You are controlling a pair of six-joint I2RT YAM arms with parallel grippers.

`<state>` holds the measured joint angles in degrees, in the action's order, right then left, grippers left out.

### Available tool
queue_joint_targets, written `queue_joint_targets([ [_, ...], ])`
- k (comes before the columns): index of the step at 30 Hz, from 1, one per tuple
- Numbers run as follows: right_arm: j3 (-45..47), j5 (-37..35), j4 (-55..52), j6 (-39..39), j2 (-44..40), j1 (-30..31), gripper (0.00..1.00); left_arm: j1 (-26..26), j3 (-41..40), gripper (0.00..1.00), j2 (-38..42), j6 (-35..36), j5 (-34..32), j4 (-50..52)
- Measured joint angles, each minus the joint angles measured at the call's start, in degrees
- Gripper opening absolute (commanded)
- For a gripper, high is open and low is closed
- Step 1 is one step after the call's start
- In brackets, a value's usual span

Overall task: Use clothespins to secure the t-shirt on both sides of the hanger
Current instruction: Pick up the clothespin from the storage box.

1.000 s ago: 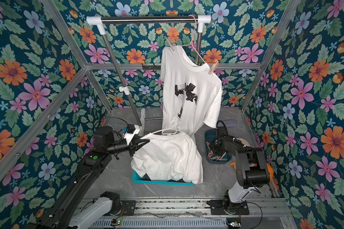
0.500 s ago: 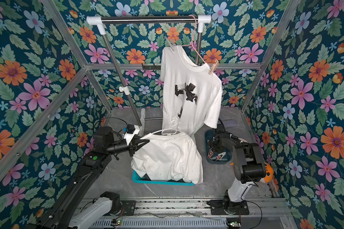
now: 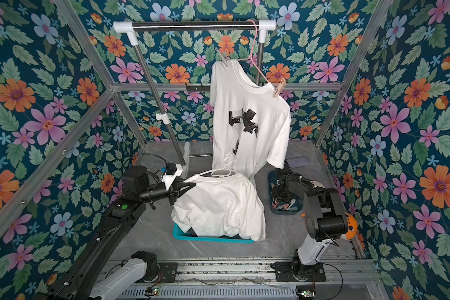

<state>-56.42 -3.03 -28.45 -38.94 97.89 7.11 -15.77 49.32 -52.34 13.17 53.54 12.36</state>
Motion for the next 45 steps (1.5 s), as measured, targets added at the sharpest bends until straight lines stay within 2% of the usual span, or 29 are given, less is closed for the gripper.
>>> queue_joint_targets([
  [4, 0.04, -0.11, -0.02, 0.37, -0.02, 0.07, 0.49, 0.0, 0.0, 0.0, -0.07, 0.0, 0.0, 0.0],
  [12, -1.33, -1.09, -1.05, 1.6, 1.7, 0.07, 0.38, -0.02, 0.0, 0.0, 0.0, -0.02, 0.0, 0.0],
  [20, -1.11, -1.7, -0.79, 1.64, 1.7, 0.11, 0.36, -0.02, -0.02, 0.0, 0.17, -0.02, -0.02, 0.0],
  [23, -0.72, -1.75, -0.13, 1.75, 1.31, 0.11, 0.45, -0.02, -0.02, 0.0, 0.17, -0.02, -0.02, 0.0],
  [29, 0.02, -0.39, 0.87, 3.1, 0.39, 0.13, 0.47, -0.02, -0.02, 0.0, 0.17, -0.02, -0.02, 0.0],
  [45, -2.45, -1.51, -2.14, 5.27, 2.38, 1.14, 0.37, -0.02, -0.02, 0.0, 0.48, -0.02, -0.26, 0.0],
])
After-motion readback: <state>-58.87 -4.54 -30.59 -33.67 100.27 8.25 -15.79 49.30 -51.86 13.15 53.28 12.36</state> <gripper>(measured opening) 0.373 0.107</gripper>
